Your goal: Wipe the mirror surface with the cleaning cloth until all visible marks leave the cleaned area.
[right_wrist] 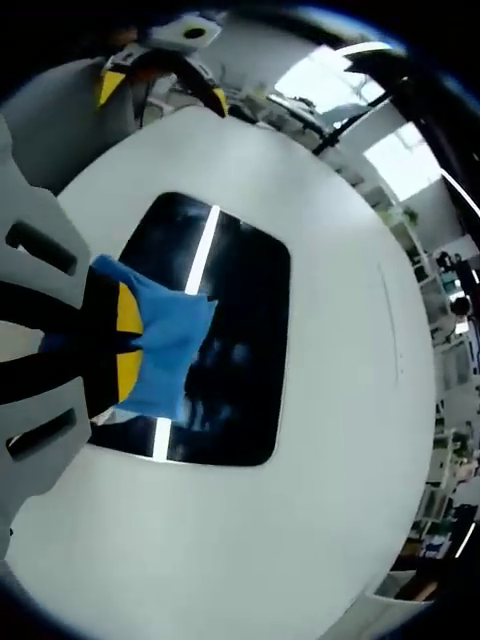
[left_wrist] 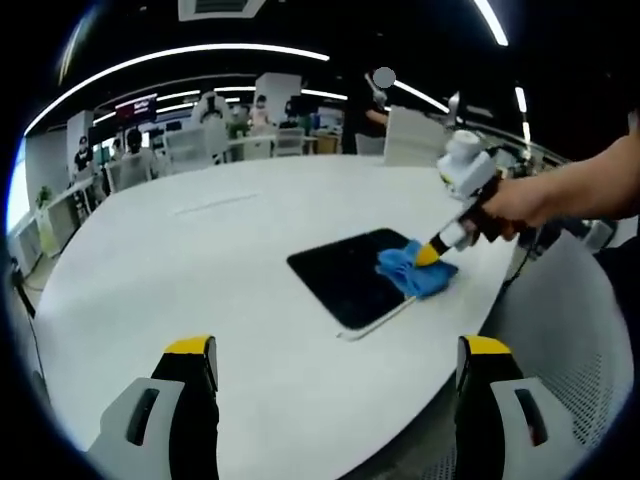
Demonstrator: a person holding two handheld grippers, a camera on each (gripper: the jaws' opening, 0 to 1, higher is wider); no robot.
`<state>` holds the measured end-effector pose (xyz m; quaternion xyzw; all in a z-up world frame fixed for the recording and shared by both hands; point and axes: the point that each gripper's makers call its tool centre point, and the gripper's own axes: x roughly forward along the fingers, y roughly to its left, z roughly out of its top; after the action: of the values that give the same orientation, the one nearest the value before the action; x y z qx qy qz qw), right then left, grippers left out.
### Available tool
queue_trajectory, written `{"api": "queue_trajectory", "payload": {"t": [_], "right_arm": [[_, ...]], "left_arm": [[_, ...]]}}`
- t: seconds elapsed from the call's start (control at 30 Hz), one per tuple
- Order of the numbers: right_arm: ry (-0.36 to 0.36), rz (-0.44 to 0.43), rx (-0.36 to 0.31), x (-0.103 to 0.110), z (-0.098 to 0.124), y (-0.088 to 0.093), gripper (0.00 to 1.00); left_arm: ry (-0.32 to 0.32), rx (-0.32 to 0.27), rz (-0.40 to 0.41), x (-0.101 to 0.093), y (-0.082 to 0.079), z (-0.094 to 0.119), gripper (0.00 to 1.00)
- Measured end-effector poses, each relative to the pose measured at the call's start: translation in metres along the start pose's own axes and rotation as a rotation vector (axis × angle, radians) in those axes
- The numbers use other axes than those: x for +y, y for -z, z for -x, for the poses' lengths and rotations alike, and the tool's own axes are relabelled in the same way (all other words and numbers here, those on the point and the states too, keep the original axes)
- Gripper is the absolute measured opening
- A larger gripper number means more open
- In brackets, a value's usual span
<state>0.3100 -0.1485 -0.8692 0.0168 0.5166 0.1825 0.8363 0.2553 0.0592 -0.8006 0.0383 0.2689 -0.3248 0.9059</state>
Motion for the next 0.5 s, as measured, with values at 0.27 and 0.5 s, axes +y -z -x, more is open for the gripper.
{"api": "queue_trajectory", "payload": {"t": [0.27, 0.5], "right_arm": [[-0.013, 0.016, 0.022, 0.0034, 0.0033, 0.0079, 0.0], [-0.022, 0.037, 0.033, 0.0042, 0.0049, 0.0109, 0.0]], "left_arm": [[-0.013, -0.005, -0.003, 0.0025, -0.0009, 0.001, 1.0], [-0.007, 0.017, -0.01, 0.0001, 0.0021, -0.0002, 1.0]]}}
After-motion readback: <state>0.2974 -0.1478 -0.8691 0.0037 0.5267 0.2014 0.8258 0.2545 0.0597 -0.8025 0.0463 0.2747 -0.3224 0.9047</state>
